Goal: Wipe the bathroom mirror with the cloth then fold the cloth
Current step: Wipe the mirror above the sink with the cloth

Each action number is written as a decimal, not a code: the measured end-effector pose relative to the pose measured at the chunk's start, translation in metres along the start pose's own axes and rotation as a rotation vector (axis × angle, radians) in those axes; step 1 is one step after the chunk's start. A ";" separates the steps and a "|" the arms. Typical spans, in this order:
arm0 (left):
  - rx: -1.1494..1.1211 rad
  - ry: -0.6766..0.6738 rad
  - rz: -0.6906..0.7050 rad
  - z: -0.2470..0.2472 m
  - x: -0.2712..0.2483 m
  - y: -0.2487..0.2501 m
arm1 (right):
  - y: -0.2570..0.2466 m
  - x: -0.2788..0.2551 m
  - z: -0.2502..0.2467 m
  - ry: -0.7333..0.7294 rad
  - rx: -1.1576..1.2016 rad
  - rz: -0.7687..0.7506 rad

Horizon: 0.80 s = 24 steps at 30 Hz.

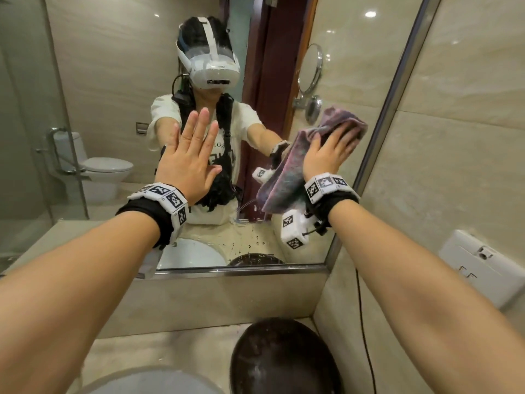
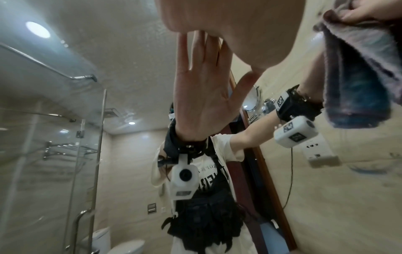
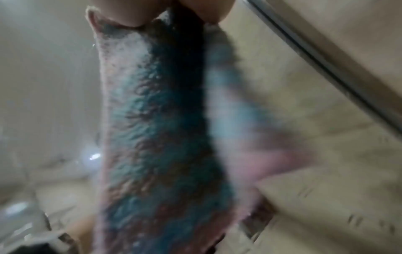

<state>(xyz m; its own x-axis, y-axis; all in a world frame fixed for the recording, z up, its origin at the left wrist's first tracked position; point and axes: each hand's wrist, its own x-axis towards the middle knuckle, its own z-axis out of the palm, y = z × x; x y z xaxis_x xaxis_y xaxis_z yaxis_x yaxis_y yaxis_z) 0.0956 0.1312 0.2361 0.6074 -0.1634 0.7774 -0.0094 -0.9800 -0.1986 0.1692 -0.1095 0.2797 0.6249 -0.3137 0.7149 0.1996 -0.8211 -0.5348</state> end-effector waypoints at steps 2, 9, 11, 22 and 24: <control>-0.001 0.002 -0.002 -0.001 0.001 0.001 | -0.001 -0.004 0.006 0.062 0.074 0.139; 0.004 -0.010 -0.018 0.001 0.001 0.001 | -0.018 -0.027 0.022 0.064 0.326 0.711; 0.010 -0.015 -0.016 0.001 0.001 0.001 | -0.031 -0.030 0.017 0.011 0.369 0.827; 0.028 0.001 -0.003 0.005 0.001 -0.001 | 0.010 -0.054 0.023 -0.194 -0.298 -0.837; 0.025 0.013 0.001 0.007 0.001 -0.001 | 0.011 -0.053 0.022 -0.185 -0.279 -0.830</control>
<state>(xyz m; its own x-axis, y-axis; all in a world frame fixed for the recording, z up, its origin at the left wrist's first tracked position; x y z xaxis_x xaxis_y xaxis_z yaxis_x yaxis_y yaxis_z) 0.1015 0.1331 0.2331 0.5971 -0.1656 0.7849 0.0105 -0.9768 -0.2141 0.1546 -0.0910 0.2260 0.4774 0.4949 0.7261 0.4656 -0.8432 0.2687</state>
